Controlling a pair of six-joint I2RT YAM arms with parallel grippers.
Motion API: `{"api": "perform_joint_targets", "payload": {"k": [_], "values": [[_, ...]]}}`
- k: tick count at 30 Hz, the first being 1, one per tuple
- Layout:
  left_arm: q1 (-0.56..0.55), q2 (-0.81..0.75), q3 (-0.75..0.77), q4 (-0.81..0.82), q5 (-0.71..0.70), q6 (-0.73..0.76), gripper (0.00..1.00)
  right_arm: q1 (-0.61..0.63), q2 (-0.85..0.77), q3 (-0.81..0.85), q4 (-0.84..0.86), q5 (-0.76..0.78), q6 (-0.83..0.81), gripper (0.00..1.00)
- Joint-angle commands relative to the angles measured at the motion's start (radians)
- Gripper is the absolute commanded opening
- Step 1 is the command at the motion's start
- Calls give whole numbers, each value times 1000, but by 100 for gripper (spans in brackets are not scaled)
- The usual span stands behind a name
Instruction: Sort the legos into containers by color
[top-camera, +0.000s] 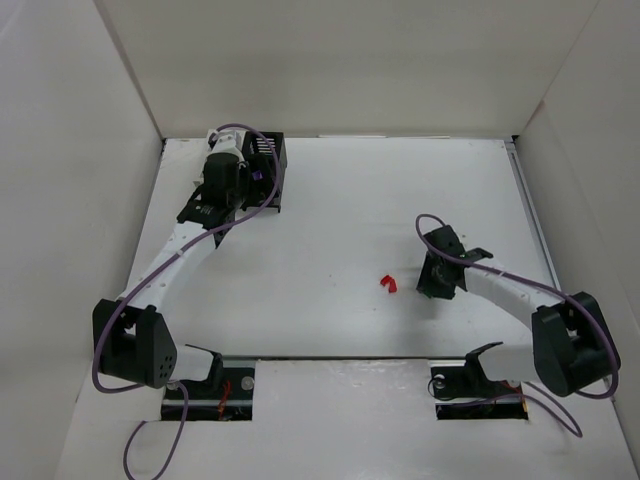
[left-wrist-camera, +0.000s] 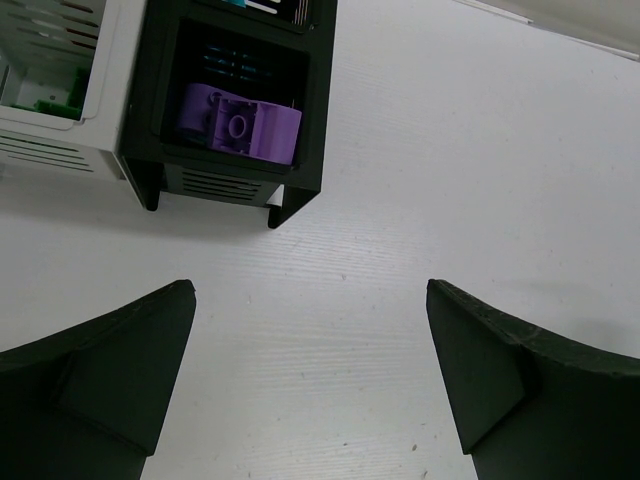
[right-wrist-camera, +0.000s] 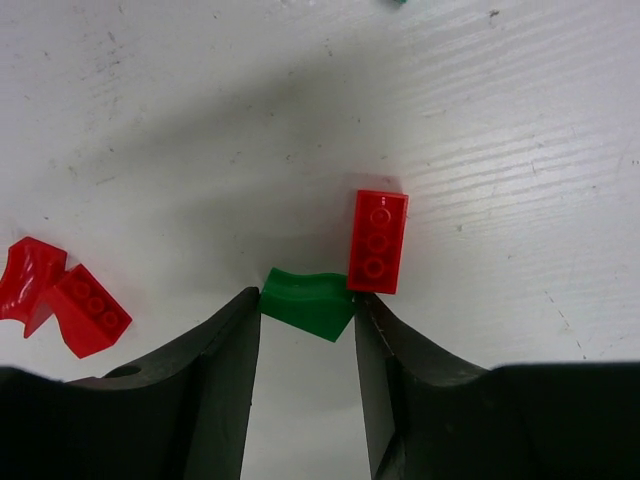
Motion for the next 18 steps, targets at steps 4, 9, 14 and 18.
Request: {"api": "perform_joint_targets", "payload": {"k": [4, 9, 14, 18], "values": [[-5, -40, -3, 34, 10, 1, 100, 45, 6, 51, 17, 16, -3, 39], [-5, -51, -36, 77, 183, 21, 100, 115, -91, 104, 84, -32, -150, 39], [-5, -17, -57, 178, 504, 6, 100, 181, -247, 118, 344, -333, -562, 39], [-51, 41, -81, 276, 739, -72, 100, 275, -286, 172, 385, -417, -759, 39]]}}
